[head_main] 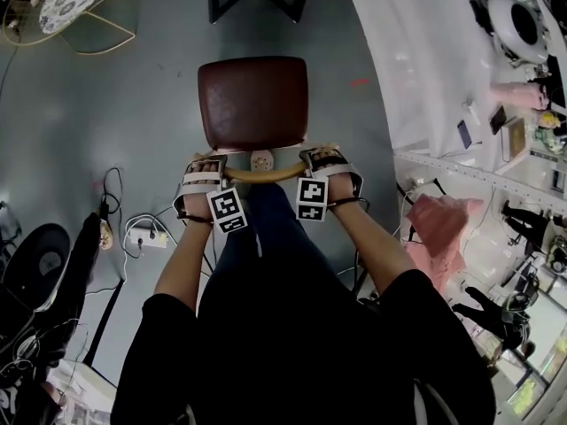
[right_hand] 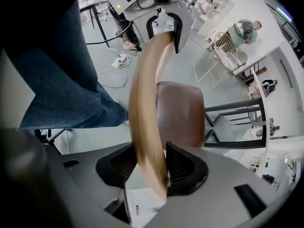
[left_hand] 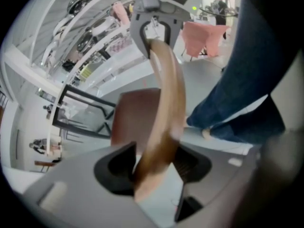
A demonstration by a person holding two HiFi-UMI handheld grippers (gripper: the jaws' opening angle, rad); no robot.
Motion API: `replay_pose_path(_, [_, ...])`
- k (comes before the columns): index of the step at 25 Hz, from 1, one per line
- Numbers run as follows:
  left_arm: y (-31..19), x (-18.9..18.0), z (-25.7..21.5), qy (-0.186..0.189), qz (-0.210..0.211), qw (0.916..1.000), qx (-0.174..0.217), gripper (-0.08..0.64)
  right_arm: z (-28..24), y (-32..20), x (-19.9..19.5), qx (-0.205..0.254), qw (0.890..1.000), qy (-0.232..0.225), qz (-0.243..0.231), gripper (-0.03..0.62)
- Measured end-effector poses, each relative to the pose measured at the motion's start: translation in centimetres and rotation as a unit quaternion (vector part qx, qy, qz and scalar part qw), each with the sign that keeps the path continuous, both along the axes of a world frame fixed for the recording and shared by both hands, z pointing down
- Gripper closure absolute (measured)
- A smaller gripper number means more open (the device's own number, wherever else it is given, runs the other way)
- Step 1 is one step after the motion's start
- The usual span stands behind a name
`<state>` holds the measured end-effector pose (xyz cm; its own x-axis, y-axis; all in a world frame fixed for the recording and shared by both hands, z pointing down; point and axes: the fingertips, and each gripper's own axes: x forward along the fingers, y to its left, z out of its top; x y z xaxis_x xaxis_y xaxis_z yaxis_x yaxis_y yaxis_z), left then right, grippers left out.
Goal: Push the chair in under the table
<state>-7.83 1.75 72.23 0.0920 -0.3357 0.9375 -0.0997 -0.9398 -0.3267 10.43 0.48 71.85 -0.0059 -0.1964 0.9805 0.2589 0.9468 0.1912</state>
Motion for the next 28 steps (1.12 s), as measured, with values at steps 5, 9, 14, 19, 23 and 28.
replay_pose_path(5, [-3.0,-1.1,0.2,-0.008,0.008,0.9999,-0.002,0.324,0.0,-2.3,-1.1,0.007,1.000,-0.010,0.016,0.413])
replay_pose_path(9, [-5.3,-2.2,0.3,-0.014,0.009,0.9998,-0.007,0.319,0.1,-4.2,-2.1,0.009,1.000,-0.020,0.022,0.413])
replay_pose_path(14, [-8.4,-2.6,0.4,-0.022,0.007,0.9997,-0.011,0.316,0.0,-6.9,-2.5,0.010,0.999,-0.029,0.023,0.413])
replay_pose_path(19, [-11.8,-2.2,0.6,-0.028,-0.002,0.9995,-0.015,0.318,0.1,-10.4,-2.1,0.014,0.999,-0.033,0.021,0.413])
replay_pose_path(23, [-14.9,-1.6,0.5,-0.031,-0.011,0.9994,-0.012,0.318,0.0,-13.8,-1.4,0.019,0.999,-0.032,0.016,0.413])
replay_pose_path(28, [-17.9,-1.3,0.7,-0.031,-0.013,0.9991,-0.024,0.318,0.1,-17.1,-1.1,0.019,0.999,-0.023,0.015,0.413])
